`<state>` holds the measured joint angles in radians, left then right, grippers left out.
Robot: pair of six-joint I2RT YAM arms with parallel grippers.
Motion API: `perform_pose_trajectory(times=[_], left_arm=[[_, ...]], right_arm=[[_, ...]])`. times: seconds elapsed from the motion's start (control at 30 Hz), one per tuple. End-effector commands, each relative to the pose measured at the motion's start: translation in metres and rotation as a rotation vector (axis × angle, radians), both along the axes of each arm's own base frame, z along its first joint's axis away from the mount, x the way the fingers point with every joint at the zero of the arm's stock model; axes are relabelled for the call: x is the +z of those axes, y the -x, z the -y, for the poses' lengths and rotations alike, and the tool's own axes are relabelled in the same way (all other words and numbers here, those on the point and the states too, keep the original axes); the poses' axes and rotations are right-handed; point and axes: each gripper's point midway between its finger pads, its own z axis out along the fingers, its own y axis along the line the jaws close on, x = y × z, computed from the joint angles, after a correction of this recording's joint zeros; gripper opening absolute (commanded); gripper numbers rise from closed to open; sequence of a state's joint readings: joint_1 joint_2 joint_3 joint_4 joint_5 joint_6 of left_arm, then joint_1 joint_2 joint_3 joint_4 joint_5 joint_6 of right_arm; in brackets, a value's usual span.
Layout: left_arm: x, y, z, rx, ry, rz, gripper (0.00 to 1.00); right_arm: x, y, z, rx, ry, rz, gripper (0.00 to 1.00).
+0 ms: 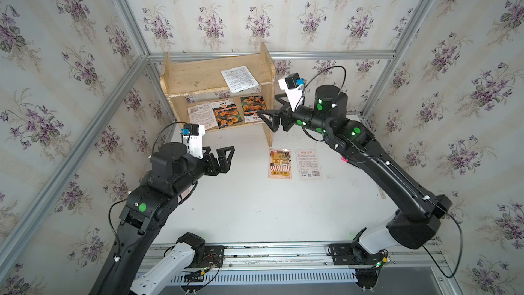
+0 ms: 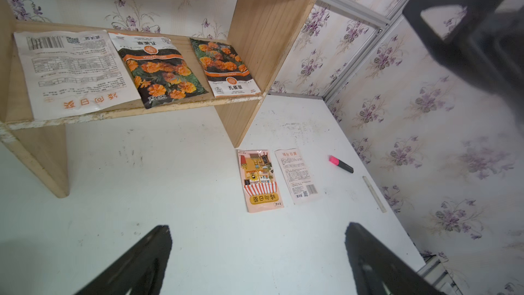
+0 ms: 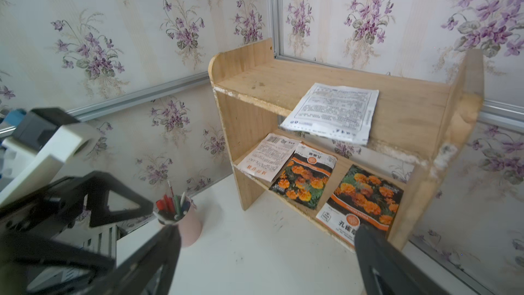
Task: Take the seed bag off the shelf
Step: Pick up the seed packet from the shelf.
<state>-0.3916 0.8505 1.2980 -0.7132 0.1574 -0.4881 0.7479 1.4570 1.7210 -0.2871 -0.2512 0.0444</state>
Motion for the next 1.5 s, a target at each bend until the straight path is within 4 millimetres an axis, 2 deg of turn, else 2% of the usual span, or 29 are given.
perform_pose_trajectory(times=[0.0, 0.13, 0.27, 0.53, 0.73, 0.9, 1.0, 1.03, 1.3, 1.4, 1.47], left_arm=[[0.031, -0.014, 0.011, -0.003, 0.116, 0.037, 1.00], [0.060, -0.032, 0.021, 0.001, 0.223, 0.077, 1.00], [0.080, -0.055, 0.028, 0.015, 0.318, 0.083, 1.00], [0.091, -0.111, 0.024, 0.059, 0.557, 0.031, 1.00], [0.092, -0.145, 0.026, 0.072, 0.600, 0.008, 0.98], [0.084, -0.164, 0.034, 0.050, 0.605, -0.034, 0.78], [0.082, -0.169, 0.033, 0.062, 0.615, -0.048, 0.75], [0.072, -0.180, 0.034, 0.071, 0.613, -0.070, 0.74], [0.060, -0.198, 0.035, 0.094, 0.611, -0.101, 0.66], [0.062, -0.202, 0.032, 0.100, 0.623, -0.093, 0.60], [0.063, -0.204, 0.032, 0.100, 0.627, -0.088, 0.53]], right_arm=[[0.011, 0.022, 0.018, 0.002, -0.100, 0.002, 1.00], [0.002, 0.047, 0.048, -0.025, -0.160, -0.012, 1.00], [-0.008, 0.071, 0.072, -0.036, -0.219, -0.029, 1.00], [-0.022, 0.099, 0.107, -0.072, -0.263, -0.065, 1.00], [-0.026, 0.107, 0.121, -0.103, -0.268, -0.065, 1.00], [-0.024, 0.108, 0.125, -0.114, -0.269, -0.063, 1.00], [-0.023, 0.109, 0.127, -0.120, -0.271, -0.059, 1.00], [-0.022, 0.109, 0.128, -0.119, -0.273, -0.057, 1.00], [-0.025, 0.110, 0.132, -0.134, -0.266, -0.058, 1.00], [-0.027, 0.110, 0.132, -0.137, -0.262, -0.060, 1.00], [-0.028, 0.110, 0.133, -0.138, -0.260, -0.062, 1.00]])
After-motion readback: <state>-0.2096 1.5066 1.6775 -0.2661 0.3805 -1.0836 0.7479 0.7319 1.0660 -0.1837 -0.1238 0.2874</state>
